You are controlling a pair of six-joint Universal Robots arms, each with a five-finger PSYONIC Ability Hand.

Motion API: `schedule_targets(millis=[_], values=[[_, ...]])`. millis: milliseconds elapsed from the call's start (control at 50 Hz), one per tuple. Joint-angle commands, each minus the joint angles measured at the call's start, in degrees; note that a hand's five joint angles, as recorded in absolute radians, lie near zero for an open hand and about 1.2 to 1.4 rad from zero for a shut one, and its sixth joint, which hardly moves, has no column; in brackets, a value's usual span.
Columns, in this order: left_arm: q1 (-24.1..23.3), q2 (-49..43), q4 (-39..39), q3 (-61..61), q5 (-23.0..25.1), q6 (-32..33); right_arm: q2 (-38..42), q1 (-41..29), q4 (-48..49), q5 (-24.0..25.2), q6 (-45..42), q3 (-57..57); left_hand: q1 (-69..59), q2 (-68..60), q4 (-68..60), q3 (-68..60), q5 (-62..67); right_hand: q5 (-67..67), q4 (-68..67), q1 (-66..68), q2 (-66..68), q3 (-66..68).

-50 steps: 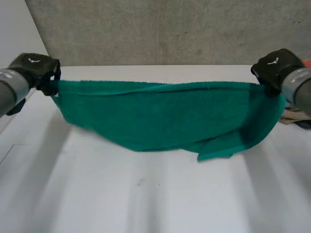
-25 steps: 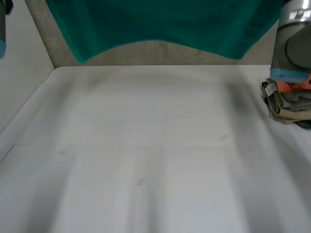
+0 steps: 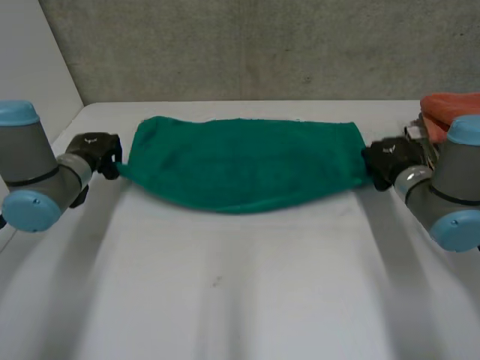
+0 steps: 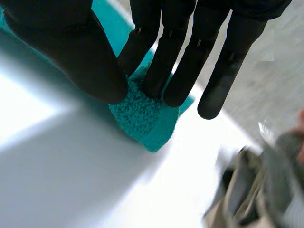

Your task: Fold the laundry.

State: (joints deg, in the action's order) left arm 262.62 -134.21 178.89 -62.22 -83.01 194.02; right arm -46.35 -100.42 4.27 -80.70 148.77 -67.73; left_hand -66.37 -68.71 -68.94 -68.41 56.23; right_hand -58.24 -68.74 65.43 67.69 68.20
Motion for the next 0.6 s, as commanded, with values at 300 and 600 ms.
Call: schedule_targets(millis=[300,600], values=[[-1.06,5.89,-0.12,-3.35,2.51,1.97,4.58,-0.82,-24.11,3.09,2.41,24.29,-13.63,-11.29,-11.06,-11.59,13.77,35.03,35.53,-32.22,-34.47,-34.99],[-0.89,6.33,-0.3,-2.91,2.24,1.89,9.1,-0.3,-37.05,0.46,-6.66,31.53,-13.63,-11.29,-11.06,-11.59,13.77,32.35,32.84,-29.53,-31.79,-32.3]])
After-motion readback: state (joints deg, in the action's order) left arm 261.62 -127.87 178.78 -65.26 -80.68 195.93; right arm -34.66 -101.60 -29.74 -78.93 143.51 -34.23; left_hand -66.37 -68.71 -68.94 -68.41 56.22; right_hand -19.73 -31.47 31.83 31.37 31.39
